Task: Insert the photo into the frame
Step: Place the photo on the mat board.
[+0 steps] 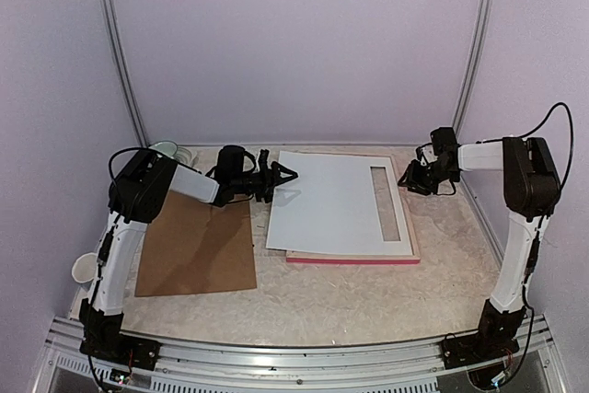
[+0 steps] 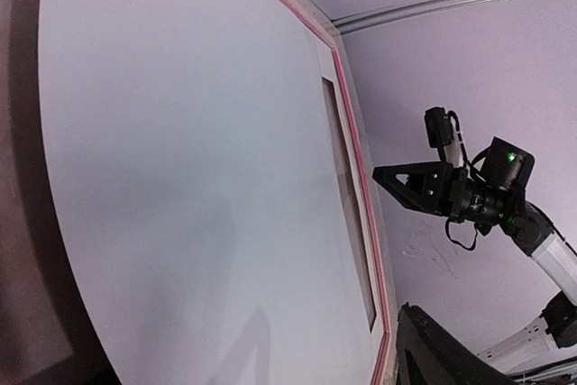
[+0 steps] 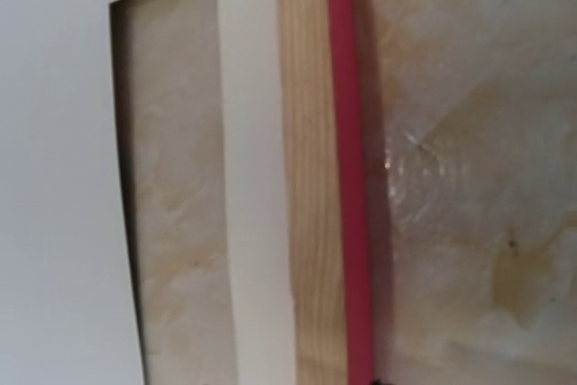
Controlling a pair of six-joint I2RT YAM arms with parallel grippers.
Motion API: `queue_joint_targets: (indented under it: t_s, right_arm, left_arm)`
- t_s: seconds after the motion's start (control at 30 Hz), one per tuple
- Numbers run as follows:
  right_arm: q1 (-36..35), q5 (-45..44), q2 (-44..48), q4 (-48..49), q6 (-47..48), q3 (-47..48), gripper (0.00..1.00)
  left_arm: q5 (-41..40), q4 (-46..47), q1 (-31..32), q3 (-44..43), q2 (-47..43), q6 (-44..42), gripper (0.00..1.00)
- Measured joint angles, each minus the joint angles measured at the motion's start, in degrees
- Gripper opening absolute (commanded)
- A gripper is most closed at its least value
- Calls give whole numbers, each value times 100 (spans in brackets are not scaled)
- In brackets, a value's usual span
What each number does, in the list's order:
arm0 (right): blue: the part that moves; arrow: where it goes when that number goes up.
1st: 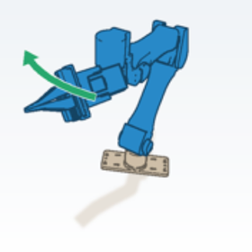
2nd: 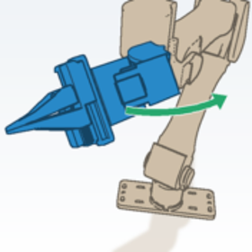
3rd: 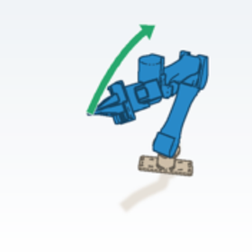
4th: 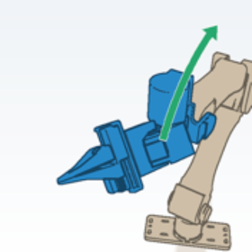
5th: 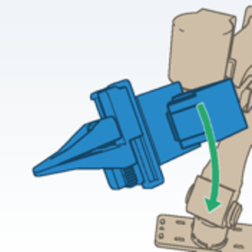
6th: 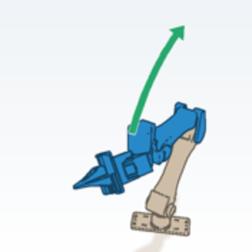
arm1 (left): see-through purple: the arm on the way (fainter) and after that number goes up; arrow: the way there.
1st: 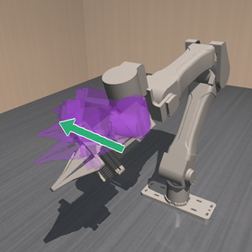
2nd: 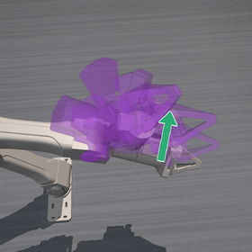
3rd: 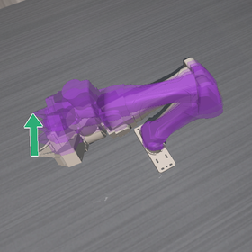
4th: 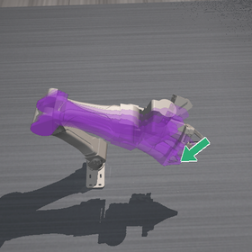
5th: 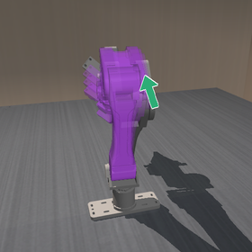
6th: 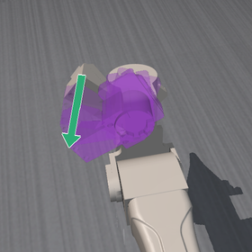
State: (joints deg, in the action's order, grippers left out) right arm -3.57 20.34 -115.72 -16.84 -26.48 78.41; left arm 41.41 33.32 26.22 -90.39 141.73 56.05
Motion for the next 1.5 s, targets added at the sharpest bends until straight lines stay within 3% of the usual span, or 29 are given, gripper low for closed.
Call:
queue_joint_targets:
  t_s: [0.67, 0.87, 1.13, 1.5]
  right_arm:
    - [11, 529, -302, 96, 2, -22, 38]
    - [9, 540, -302, 133, 2, -48, 38]
    - [4, 538, -302, 210, 7, -92, 37]
    - [-120, 787, -304, 243, 31, -144, 37]
  left_arm:
    - [-1290, -2468, 448, -957, -153, -1250, 77]
    - [-1495, -2804, 518, -1126, -153, -1331, 76]
    - [-1493, -2704, 529, -1088, -120, -1274, 75]
    - [-992, -1305, 284, 566, -850, -726, 71]
